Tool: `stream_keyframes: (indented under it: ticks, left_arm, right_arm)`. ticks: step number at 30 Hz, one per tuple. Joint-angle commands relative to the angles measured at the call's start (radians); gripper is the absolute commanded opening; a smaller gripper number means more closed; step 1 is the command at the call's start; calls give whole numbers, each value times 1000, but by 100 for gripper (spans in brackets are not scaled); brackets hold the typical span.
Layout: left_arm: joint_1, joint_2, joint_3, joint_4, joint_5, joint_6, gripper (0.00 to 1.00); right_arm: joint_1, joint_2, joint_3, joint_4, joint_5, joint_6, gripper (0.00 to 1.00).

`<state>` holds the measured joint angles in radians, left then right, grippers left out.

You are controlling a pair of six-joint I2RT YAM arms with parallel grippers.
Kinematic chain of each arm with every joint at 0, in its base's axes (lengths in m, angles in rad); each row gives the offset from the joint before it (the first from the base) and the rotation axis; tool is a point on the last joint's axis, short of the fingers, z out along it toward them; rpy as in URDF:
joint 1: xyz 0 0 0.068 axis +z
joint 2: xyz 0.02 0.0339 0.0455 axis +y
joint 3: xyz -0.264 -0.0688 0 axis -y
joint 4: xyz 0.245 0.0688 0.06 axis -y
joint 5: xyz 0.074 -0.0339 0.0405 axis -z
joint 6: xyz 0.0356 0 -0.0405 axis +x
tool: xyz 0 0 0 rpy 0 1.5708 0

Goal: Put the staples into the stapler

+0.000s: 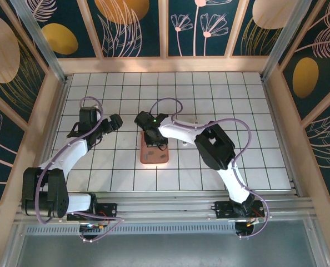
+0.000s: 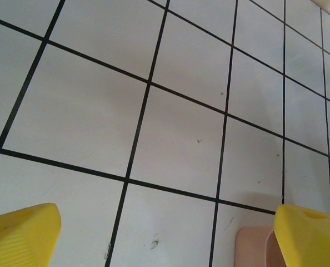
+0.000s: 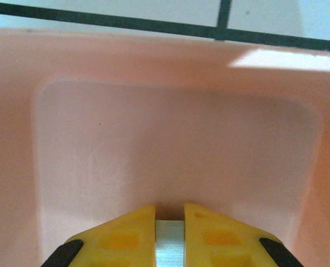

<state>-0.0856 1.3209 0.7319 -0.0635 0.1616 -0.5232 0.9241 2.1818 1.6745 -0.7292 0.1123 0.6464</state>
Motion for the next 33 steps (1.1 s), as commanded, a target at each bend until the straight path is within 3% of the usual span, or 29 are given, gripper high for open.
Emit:
stream_keyframes:
  ticks: [1, 11, 19, 26, 33]
  left_arm:
    - [3, -32, -6, 108, 22, 18, 97]
    - [3, 1, -8, 277, 22, 124, 95]
    - [3, -36, -50, 510, 97, 349, 94]
    - [1, 4, -76, 755, 223, 362, 94]
    - [2, 1, -94, 762, 272, 400, 95]
  right_arm:
    - [-4, -89, -42, 65, 67, 24, 16]
    - [-17, -225, -206, 266, 120, 15, 15]
    - [-47, -433, -393, 399, 219, 26, 15]
    - [-113, -611, -583, 475, 236, 16, 15]
    - [-165, -694, -748, 555, 223, -54, 15]
